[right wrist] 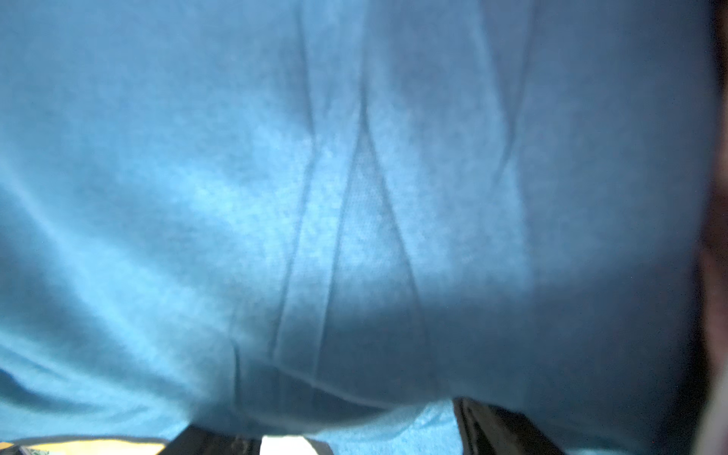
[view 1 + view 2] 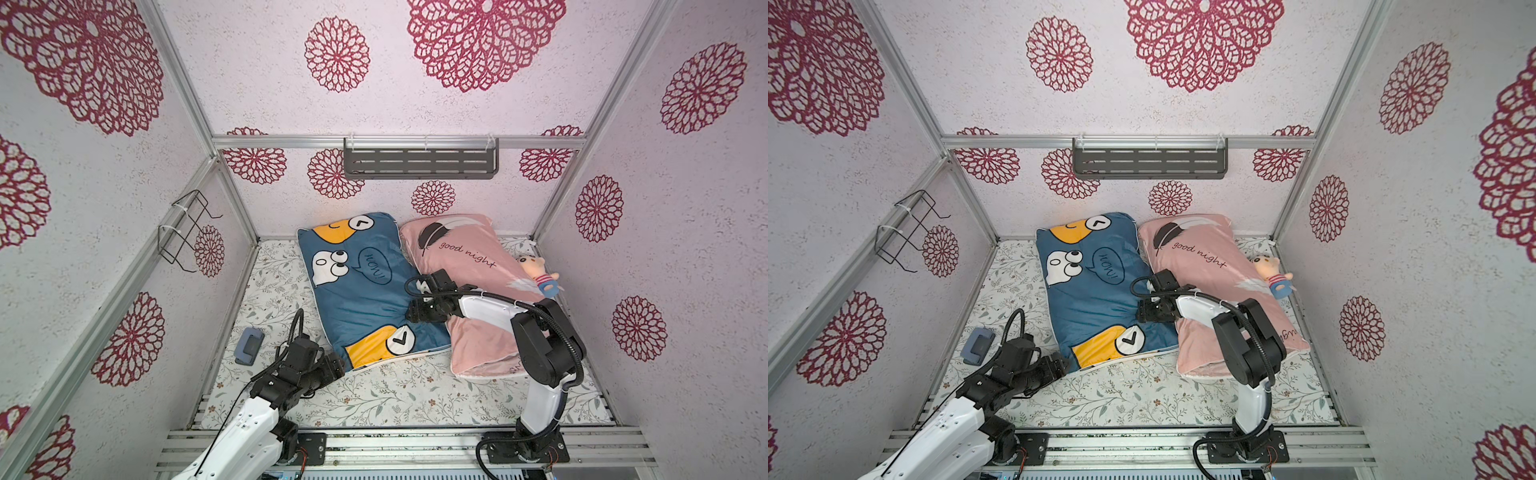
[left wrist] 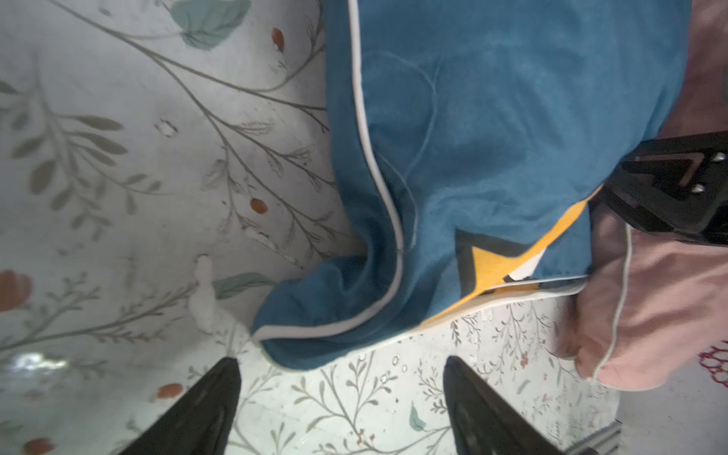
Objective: Zip up pillowcases
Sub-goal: Pick up the pillowcase from the center of the board.
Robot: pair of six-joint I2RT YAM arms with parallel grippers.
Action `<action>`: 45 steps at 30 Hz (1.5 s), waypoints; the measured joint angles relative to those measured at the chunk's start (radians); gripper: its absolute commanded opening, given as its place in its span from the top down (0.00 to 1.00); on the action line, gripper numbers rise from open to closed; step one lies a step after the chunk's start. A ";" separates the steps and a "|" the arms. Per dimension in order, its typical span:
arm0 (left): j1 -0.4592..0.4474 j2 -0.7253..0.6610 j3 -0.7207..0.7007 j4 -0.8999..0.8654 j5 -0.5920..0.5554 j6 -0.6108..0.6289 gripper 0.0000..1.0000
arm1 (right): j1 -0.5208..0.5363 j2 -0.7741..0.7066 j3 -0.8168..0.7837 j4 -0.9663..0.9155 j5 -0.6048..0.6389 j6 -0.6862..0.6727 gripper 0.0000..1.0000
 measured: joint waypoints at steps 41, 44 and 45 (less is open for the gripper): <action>-0.106 0.151 0.071 0.091 0.036 0.056 0.97 | -0.008 -0.025 0.019 -0.096 -0.027 -0.014 0.19; -0.133 0.172 0.190 -0.002 -0.015 0.052 1.00 | 0.010 -0.117 -0.031 -0.124 -0.037 -0.018 0.16; -0.140 0.194 0.239 -0.044 -0.034 0.059 1.00 | 0.018 -0.168 -0.065 -0.126 -0.048 -0.015 0.16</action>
